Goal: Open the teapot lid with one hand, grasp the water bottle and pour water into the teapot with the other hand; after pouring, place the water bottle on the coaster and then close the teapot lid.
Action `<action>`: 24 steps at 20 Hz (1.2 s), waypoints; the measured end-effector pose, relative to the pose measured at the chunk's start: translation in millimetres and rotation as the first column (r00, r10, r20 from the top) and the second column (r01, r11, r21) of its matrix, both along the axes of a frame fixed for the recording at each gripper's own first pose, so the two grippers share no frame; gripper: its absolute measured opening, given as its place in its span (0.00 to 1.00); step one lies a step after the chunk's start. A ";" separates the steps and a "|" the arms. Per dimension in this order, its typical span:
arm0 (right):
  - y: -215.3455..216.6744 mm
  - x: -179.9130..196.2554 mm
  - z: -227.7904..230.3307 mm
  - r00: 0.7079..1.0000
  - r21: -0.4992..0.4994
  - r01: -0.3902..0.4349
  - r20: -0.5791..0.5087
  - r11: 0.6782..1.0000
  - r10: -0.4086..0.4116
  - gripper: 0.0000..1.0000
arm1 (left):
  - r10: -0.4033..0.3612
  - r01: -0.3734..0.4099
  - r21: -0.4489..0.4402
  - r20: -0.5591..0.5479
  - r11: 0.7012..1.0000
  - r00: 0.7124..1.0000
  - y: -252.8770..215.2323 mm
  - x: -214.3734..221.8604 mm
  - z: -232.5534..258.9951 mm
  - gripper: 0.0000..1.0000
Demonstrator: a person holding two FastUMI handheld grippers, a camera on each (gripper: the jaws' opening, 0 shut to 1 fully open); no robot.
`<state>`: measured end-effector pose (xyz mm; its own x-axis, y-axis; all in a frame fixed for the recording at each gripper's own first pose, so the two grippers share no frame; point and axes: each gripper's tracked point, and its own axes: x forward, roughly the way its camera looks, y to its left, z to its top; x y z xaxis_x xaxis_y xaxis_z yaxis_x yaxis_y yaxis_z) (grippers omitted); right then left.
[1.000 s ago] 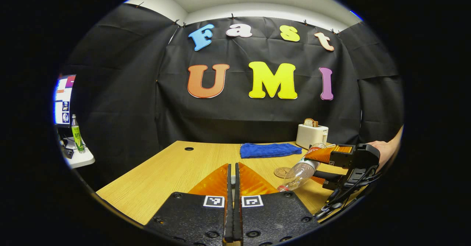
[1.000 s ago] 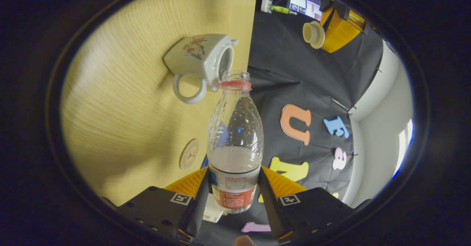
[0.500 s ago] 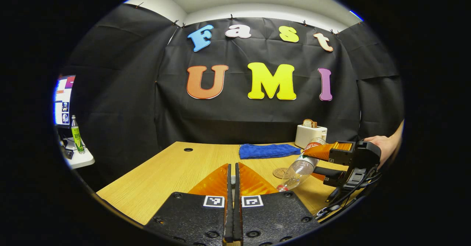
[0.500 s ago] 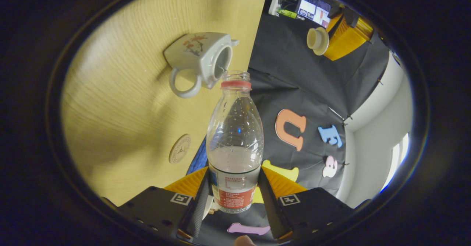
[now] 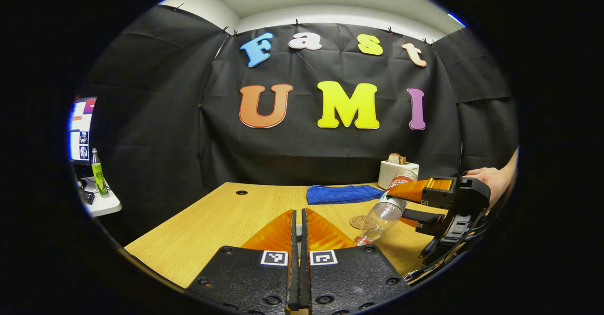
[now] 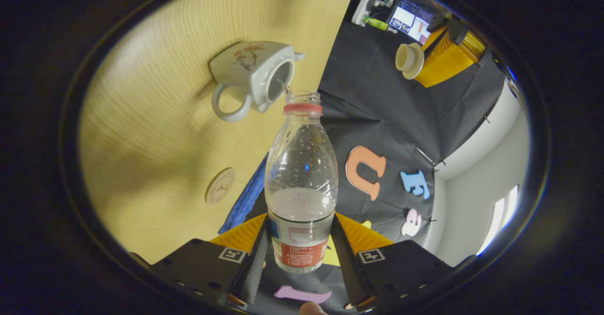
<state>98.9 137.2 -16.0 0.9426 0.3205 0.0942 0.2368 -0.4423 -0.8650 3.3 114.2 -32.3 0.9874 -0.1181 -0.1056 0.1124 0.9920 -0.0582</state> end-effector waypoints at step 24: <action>9.1 -1.1 10.7 0.998 -0.110 -0.029 0.055 0.993 0.035 0.71 | -0.007 0.007 0.005 -0.005 1.000 1.000 -0.8 0.7 -2.6 0.03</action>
<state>97.9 146.3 -5.3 0.9258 0.3618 0.1099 0.2997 -0.5250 -0.7966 4.0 113.5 -34.9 0.9860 -0.1244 -0.1111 0.1190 0.9914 -0.0540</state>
